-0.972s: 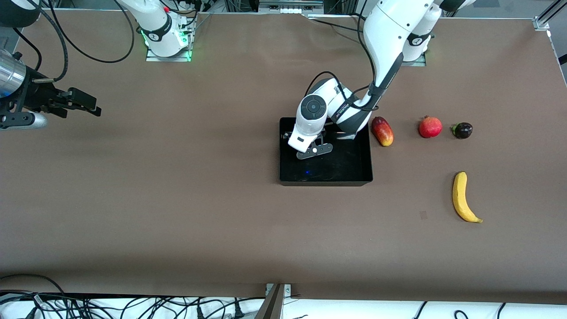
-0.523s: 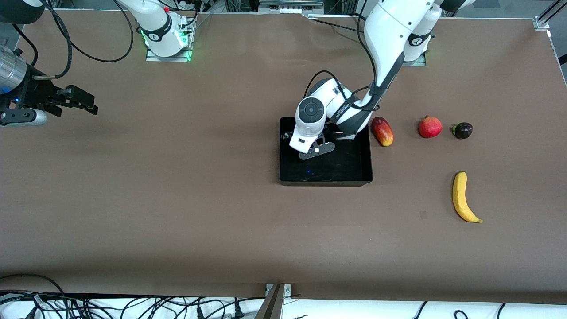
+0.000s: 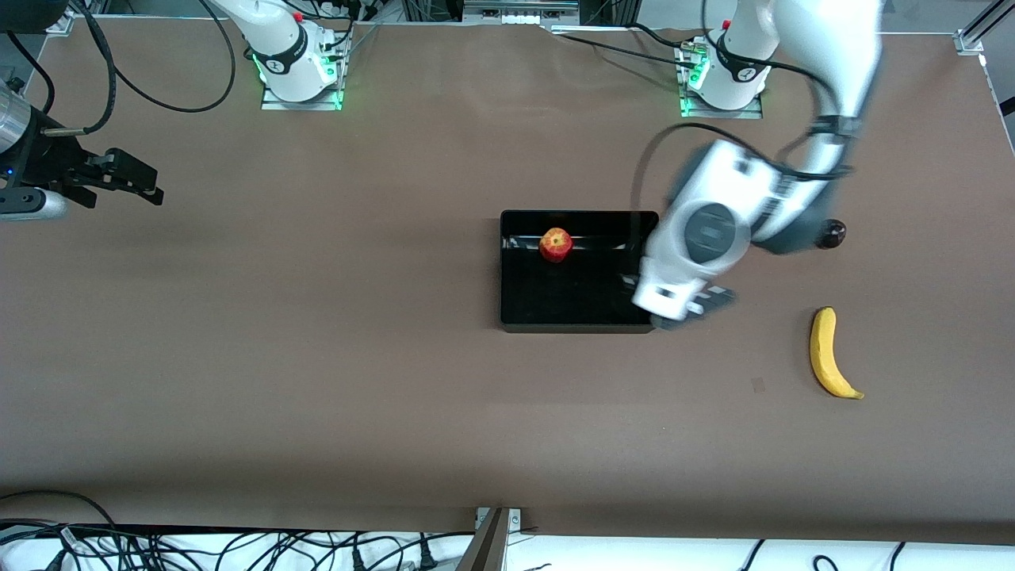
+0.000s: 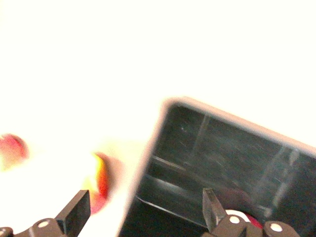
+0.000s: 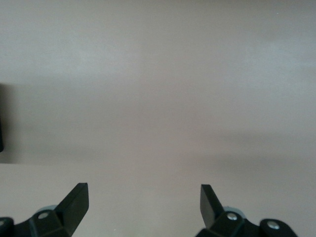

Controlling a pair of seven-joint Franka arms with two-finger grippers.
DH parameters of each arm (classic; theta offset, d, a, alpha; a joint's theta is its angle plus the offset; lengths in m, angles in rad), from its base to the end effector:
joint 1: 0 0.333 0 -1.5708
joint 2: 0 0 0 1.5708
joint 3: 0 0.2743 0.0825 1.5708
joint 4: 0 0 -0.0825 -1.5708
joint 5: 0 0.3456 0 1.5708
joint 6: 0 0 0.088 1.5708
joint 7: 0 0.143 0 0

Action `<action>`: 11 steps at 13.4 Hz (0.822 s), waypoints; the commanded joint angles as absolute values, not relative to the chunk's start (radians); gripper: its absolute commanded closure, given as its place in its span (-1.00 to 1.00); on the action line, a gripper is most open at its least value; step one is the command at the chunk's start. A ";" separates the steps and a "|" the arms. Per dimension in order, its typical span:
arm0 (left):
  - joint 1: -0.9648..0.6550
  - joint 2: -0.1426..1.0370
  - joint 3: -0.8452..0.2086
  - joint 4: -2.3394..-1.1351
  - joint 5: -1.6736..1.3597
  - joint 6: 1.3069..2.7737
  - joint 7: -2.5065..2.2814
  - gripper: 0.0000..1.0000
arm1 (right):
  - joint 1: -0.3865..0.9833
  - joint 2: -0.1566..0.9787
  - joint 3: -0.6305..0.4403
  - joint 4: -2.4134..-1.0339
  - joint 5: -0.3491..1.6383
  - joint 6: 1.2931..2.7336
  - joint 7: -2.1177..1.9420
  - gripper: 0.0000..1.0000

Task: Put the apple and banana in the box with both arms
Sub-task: 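Lower the apple into the box and open the left gripper, then move the left gripper to the yellow banana and grasp it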

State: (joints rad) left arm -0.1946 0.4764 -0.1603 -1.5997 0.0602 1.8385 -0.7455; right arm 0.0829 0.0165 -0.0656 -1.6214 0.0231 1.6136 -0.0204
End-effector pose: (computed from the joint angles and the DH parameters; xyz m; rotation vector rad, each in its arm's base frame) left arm 0.5614 -0.1931 0.2870 -2.9674 -0.5660 0.3140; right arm 0.5217 0.0124 0.5200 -3.1188 -0.0568 0.0378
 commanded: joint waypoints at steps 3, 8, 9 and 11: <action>-0.063 0.495 0.053 -1.588 0.052 1.870 -0.138 -1.00 | 0.066 0.025 -0.054 -1.611 0.008 1.617 -0.028 -1.00; 0.054 0.598 0.126 -1.608 0.054 2.130 0.215 -1.00 | 0.069 0.026 -0.049 -1.603 0.003 1.618 -0.028 -1.00; 0.055 0.623 0.126 -1.609 0.054 2.170 0.216 -1.00 | 0.069 0.026 -0.049 -1.603 -0.005 1.627 -0.031 -1.00; 0.058 0.679 0.123 -1.611 0.054 2.262 0.206 -1.00 | 0.069 0.025 -0.049 -1.603 -0.008 1.644 -0.034 -1.00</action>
State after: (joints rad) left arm 0.0694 0.6335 0.1246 -1.6172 0.0600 2.1954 0.1901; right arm 0.0804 0.0206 -0.0624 -1.6202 0.0096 1.6373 -0.0204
